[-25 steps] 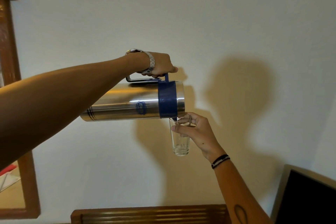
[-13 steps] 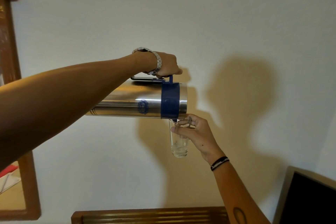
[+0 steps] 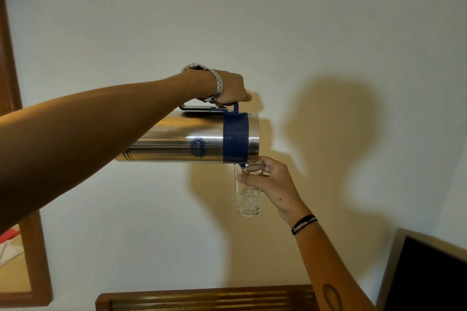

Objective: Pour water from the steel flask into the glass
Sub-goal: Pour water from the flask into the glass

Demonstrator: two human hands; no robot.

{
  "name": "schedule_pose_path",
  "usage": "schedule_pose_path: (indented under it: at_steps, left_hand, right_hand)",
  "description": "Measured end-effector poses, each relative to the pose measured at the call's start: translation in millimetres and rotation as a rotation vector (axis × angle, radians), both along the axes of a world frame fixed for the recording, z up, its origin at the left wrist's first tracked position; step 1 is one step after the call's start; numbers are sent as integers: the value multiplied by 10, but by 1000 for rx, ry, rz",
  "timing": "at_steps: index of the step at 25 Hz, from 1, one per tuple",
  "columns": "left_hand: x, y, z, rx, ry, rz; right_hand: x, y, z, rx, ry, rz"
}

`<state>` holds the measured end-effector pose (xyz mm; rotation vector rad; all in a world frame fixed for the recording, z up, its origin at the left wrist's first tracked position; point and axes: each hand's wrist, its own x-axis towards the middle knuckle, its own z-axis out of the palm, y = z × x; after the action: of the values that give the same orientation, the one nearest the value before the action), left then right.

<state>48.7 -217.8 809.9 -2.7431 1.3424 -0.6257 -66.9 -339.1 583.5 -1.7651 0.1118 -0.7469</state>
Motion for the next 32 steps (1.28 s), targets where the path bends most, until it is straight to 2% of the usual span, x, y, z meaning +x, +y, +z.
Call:
schedule_pose_path:
  at_steps: [32]
  left_hand:
    - [114, -72, -82, 41, 61, 56]
  right_hand:
    - [83, -41, -65, -27, 33, 4]
